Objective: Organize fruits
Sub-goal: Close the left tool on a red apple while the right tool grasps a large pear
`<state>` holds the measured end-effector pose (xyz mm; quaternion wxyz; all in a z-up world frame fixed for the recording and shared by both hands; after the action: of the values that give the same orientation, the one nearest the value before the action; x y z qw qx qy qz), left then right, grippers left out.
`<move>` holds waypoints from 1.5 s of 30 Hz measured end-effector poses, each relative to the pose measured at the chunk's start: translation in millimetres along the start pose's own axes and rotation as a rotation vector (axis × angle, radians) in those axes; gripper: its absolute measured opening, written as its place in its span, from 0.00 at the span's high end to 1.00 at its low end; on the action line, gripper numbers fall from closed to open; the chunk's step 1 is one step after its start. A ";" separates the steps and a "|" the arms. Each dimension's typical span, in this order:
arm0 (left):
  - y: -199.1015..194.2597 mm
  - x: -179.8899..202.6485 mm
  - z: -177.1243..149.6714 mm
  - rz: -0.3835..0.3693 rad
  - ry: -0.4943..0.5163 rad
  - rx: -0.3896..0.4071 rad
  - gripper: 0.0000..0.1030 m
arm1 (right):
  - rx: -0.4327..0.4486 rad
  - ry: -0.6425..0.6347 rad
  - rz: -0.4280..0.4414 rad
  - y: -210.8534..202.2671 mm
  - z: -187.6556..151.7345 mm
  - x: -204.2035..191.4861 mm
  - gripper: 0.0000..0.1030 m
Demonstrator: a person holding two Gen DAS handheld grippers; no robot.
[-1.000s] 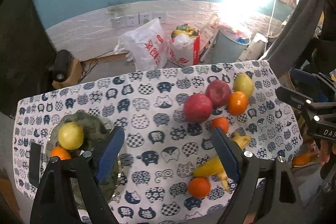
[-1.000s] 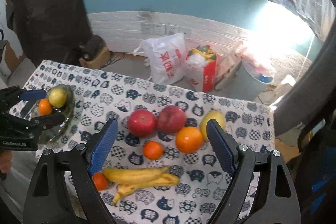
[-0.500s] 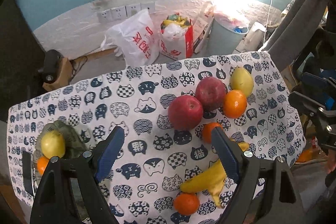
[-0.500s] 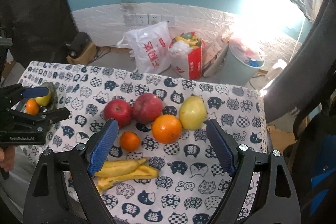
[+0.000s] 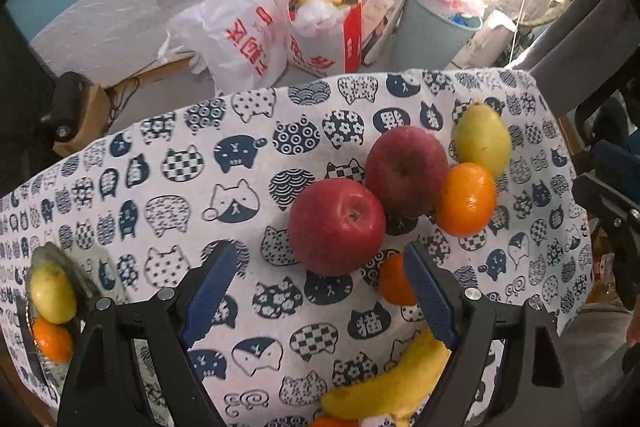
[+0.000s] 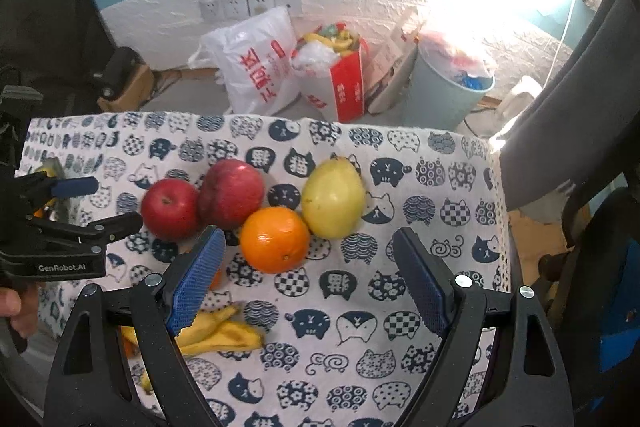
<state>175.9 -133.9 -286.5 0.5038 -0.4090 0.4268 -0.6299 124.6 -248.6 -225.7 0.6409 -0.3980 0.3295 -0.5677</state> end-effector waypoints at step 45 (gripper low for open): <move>70.1 6.7 -2.9 -0.071 0.089 -0.083 0.27 | -0.200 0.167 0.021 122.8 5.1 37.6 0.18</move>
<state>192.2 -149.1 -353.4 0.4443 -0.4161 0.4598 -0.6465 191.4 -280.4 -330.8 0.5742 -0.4076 0.4408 -0.5567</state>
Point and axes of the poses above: each gripper's, at about its wrist camera, not at the fingertips, and y roughly the way its jaws point, x to its right, z to its top, the point moved 10 cm from there along y, roughly the way its jaws point, and after that the axes turned 3 degrees about -y, right-handed, at the moved point
